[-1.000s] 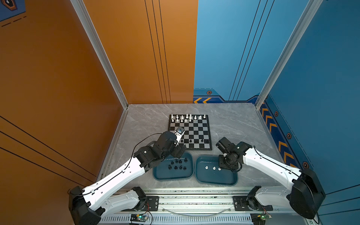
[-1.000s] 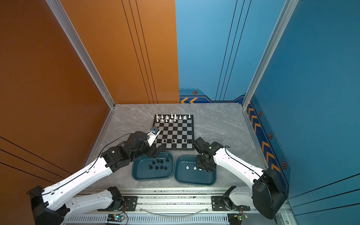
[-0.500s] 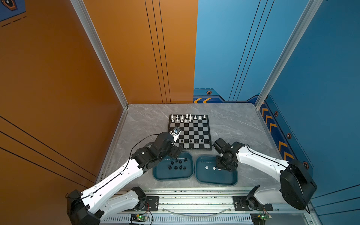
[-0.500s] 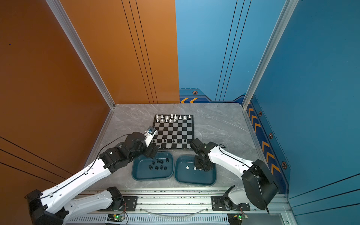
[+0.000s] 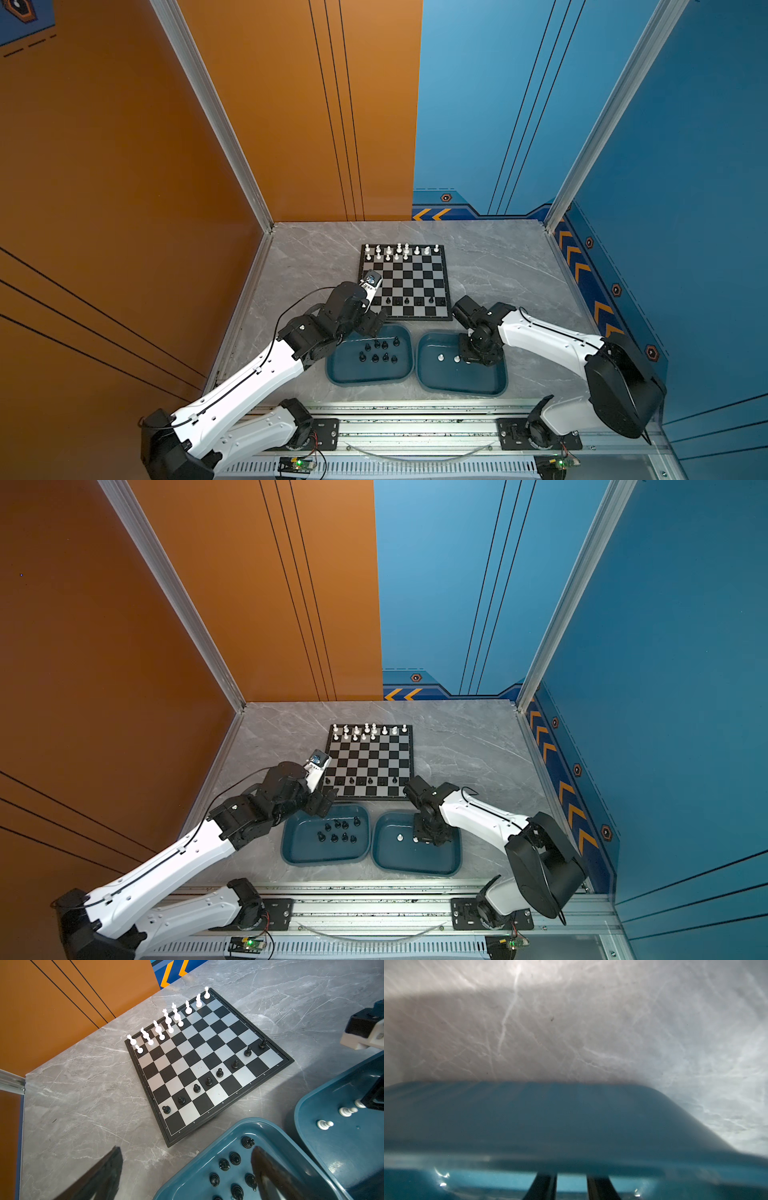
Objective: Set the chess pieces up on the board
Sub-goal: 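Close the right gripper on a white pawn in the tray, then lift the white pawn and carry it with the right gripper to the board's far corner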
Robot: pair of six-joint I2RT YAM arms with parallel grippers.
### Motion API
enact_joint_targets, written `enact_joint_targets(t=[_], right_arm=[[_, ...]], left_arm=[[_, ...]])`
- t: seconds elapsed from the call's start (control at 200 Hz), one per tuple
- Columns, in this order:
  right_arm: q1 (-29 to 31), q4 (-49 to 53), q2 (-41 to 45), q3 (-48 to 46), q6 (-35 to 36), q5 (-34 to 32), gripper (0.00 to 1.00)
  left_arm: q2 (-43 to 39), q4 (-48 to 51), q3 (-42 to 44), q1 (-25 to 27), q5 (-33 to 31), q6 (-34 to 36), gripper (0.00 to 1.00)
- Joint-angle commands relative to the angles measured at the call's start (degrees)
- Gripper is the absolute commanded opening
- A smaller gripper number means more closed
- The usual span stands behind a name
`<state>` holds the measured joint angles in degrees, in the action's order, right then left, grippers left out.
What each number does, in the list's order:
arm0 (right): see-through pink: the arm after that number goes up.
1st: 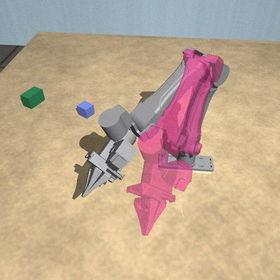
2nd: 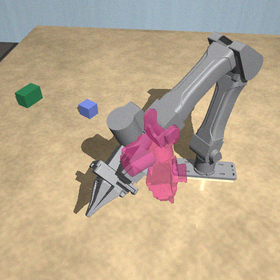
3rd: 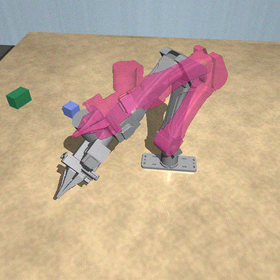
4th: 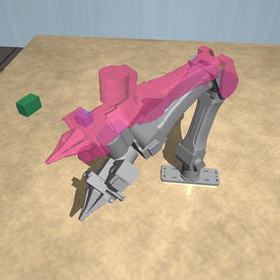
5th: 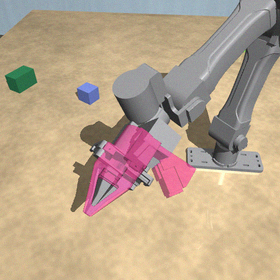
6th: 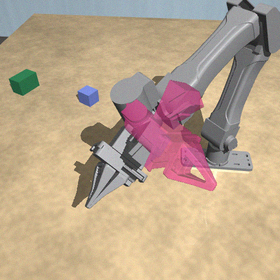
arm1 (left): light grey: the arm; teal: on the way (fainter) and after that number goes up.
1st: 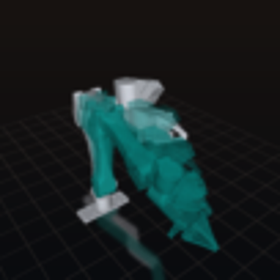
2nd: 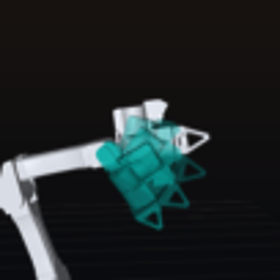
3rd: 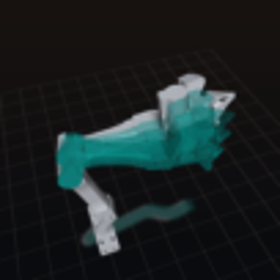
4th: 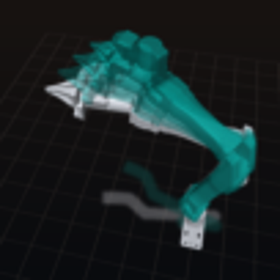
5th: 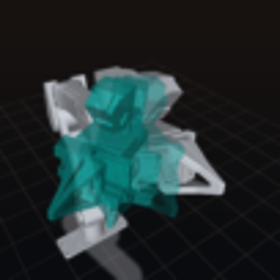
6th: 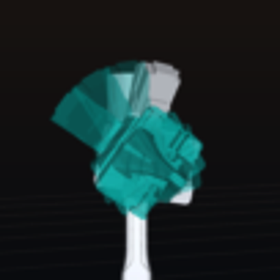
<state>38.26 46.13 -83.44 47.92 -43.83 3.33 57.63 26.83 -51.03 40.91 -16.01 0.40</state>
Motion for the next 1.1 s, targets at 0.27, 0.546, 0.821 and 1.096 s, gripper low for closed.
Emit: enact_joint_targets(t=[0.27, 0.546, 0.821, 1.096], right_arm=[[0.4, -1.2, -2.3, 0.2, 0.7, 1.1, 0.22], [0.6, -0.8, -3.0, 0.7, 0.3, 0.5, 0.17], [1.4, 1.1, -4.1, 2.4, 0.3, -0.8, 0.12], [1.6, 7.6, -0.8, 6.4, 0.5, -3.1, 0.1]], left_arm=[[-1.2, 0.7, 1.5, -1.4, 2.4, -0.4, 0.98], [-1.6, 0.4, 2.4, -2.7, 3.3, 0.3, 0.98], [-2.7, 0.2, 3.2, -4.1, 4.3, 0.7, 0.98], [-4.5, 0.0, 4.4, -5.3, 4.8, 0.5, 0.97]])
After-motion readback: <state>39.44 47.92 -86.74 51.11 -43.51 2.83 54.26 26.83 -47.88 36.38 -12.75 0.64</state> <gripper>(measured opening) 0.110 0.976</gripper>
